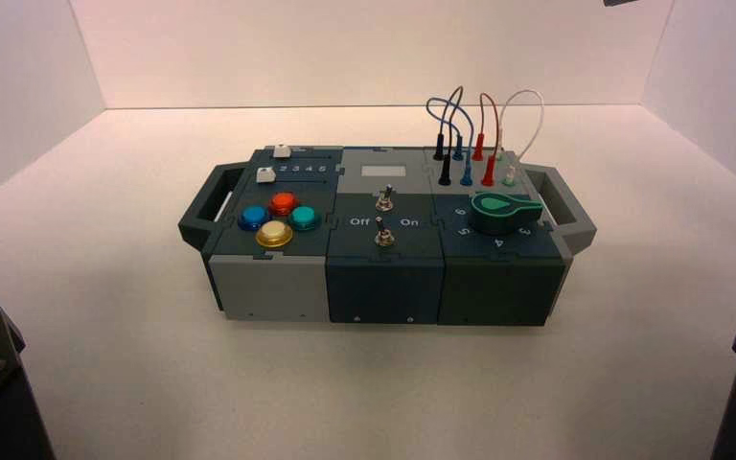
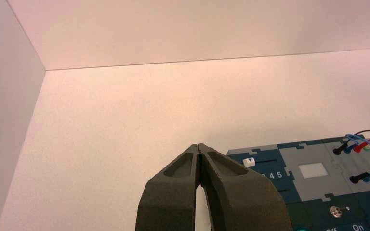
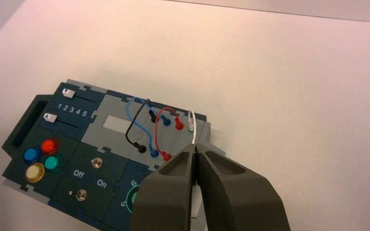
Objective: Move the bottom slider to position 3.
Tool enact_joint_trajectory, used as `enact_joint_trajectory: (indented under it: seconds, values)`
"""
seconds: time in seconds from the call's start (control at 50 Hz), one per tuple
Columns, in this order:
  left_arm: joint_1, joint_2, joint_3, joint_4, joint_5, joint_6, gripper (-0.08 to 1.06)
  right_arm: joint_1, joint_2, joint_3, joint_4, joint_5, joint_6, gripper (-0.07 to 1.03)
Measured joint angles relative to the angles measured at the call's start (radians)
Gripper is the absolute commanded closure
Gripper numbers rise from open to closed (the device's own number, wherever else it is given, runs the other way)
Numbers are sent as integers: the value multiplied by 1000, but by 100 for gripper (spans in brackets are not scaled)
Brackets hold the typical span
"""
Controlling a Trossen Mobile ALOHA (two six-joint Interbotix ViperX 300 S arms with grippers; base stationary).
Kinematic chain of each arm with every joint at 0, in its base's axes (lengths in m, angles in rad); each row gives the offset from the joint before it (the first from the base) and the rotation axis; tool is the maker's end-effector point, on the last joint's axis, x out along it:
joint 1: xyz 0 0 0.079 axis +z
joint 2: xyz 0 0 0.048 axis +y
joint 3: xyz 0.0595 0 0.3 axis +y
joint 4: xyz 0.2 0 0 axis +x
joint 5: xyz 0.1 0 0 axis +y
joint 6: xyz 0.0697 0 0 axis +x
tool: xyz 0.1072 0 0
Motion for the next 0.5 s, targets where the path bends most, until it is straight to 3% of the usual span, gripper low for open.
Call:
enact_joint_trajectory:
  seconds: [0.38, 0.5]
  values:
    - [0, 5, 0, 0, 3, 3, 101, 0, 0, -2, 2, 9, -2, 99]
    - [-6, 15, -3, 0, 52, 3, 101, 2, 2, 0, 8, 21, -2, 99]
